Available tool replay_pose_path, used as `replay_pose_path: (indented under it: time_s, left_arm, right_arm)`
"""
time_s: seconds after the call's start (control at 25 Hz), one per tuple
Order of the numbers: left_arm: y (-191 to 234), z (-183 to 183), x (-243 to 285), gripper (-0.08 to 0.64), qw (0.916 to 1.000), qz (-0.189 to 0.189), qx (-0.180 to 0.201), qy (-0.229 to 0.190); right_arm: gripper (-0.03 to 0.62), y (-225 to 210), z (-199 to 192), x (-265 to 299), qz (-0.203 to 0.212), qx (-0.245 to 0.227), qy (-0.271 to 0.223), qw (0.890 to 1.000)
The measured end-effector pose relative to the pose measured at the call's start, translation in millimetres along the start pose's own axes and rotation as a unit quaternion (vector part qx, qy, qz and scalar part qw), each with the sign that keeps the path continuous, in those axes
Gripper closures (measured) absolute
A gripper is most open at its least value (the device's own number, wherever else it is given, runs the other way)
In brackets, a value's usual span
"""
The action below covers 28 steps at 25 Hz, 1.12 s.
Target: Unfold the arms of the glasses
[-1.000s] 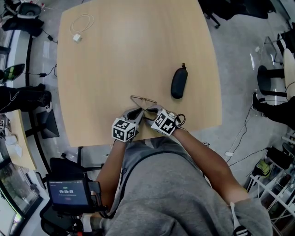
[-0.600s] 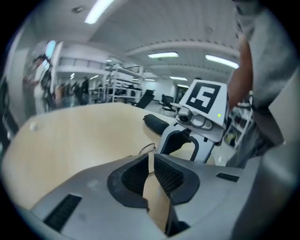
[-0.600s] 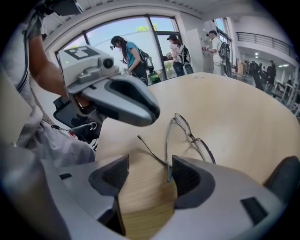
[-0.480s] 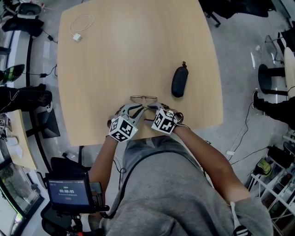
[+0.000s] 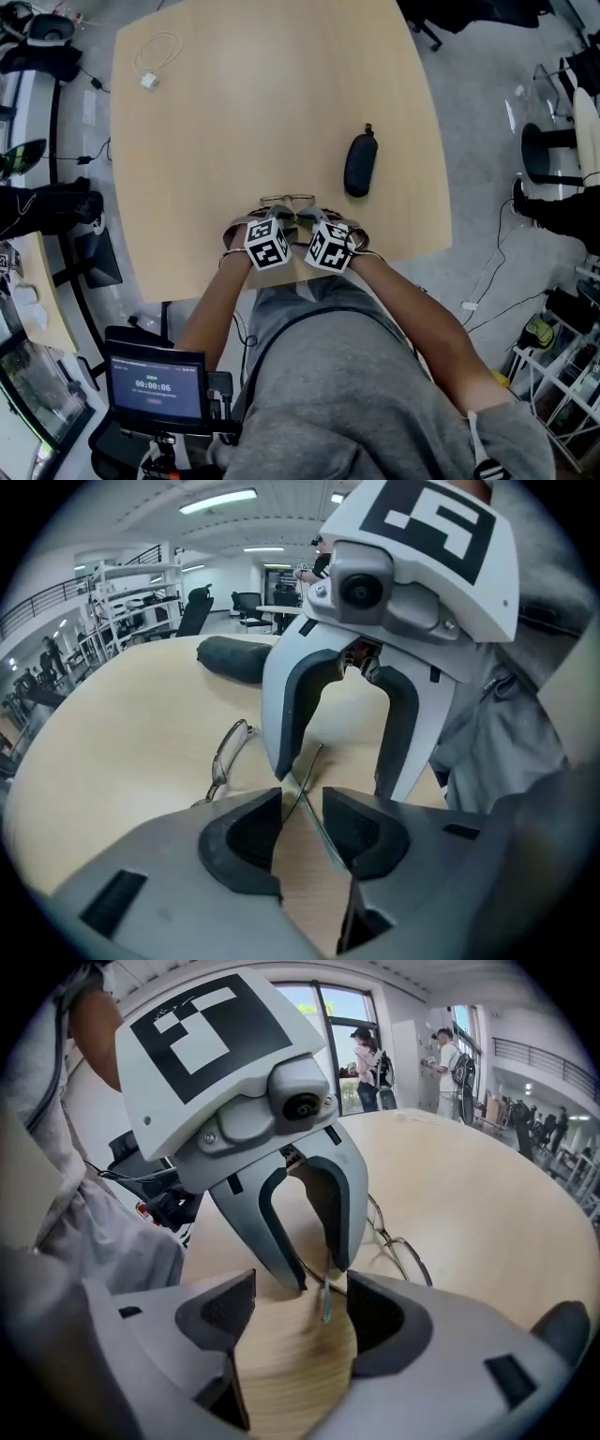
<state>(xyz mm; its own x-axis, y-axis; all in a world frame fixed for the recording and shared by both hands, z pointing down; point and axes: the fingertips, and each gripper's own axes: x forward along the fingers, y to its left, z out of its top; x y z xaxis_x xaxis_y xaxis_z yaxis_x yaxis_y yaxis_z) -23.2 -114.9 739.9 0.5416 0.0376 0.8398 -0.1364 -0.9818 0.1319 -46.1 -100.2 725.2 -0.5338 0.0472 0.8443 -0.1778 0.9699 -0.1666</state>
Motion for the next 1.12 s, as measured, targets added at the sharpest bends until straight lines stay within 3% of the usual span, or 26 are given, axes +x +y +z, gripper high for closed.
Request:
replay_pose_path:
  time_s: [0.16, 0.4, 0.68, 0.96, 1.12]
  left_arm:
    - [-0.7, 4.8, 1.8, 0.448, 0.9999, 0.002, -0.015, -0.004]
    - [-1.6, 6.6, 1.1, 0.446, 0.9995, -0.003, -0.026, -0.017]
    - [-6.0, -7.2, -7.9, 0.446, 0.9994, -0.030, -0.012, -0.012]
    - [-2.2, -36.3, -24.4, 0.443, 0.9984, -0.053, -0.012, -0.014]
    - [-11.0, -38.1, -26.6, 0.443, 0.9963, -0.070, -0.041, -0.027]
  right_arm:
    - [0.302, -8.3, -1.8, -9.6, -0.004, 0.005, 0.000, 1.000]
    - [0.270, 0.9, 15.7, -6.4, 0.016, -0.024, -0.017, 0.999]
    - [0.270, 12.7, -10.3, 0.9, 0.050, -0.045, 0.033, 0.997]
    - [0.270, -2.7, -13.5, 20.1, 0.049, -0.151, 0.097, 0.983]
    - [0.270, -7.3, -29.7, 29.5, 0.036, -0.193, 0.120, 0.973]
